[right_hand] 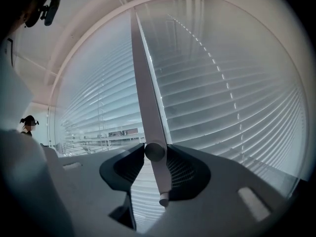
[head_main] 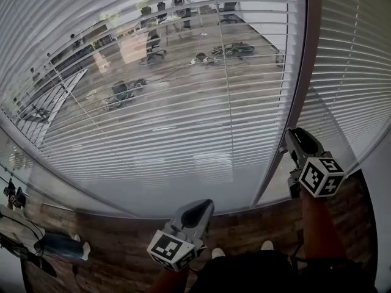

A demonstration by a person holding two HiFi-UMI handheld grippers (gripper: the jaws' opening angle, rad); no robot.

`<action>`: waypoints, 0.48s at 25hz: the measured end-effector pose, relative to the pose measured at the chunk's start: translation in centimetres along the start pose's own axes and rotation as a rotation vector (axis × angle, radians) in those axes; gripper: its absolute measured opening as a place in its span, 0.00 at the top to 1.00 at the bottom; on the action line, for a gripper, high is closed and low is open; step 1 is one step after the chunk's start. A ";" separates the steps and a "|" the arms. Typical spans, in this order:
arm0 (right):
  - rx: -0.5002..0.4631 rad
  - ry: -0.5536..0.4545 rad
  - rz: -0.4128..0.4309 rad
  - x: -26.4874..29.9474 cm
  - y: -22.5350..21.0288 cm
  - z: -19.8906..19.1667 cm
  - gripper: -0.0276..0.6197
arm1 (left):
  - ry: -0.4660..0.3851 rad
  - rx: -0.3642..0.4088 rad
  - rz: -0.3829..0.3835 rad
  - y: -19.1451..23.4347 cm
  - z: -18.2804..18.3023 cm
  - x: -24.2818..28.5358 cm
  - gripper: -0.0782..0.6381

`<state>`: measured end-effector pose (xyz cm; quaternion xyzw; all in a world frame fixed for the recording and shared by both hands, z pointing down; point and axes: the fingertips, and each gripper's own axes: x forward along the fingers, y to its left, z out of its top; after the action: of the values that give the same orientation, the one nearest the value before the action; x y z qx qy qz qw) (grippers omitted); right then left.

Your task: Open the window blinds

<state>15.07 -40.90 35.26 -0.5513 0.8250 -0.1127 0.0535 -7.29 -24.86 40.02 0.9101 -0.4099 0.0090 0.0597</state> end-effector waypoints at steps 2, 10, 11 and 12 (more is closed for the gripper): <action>-0.003 0.001 -0.001 0.0 0.1 0.0 0.70 | 0.006 -0.004 0.009 0.0 0.3 0.0 0.89; -0.018 -0.005 -0.007 0.0 0.1 0.2 0.71 | 0.021 -0.019 0.012 0.1 -0.1 0.0 0.89; -0.021 -0.005 -0.008 0.0 0.1 0.2 0.71 | 0.020 -0.021 0.013 0.1 -0.2 0.0 0.89; -0.023 -0.005 -0.009 0.0 0.1 0.2 0.71 | 0.022 -0.025 0.015 0.2 -0.3 0.0 0.89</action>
<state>15.05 -40.85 35.03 -0.5558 0.8236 -0.1019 0.0489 -7.43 -24.93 40.30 0.9060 -0.4164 0.0143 0.0751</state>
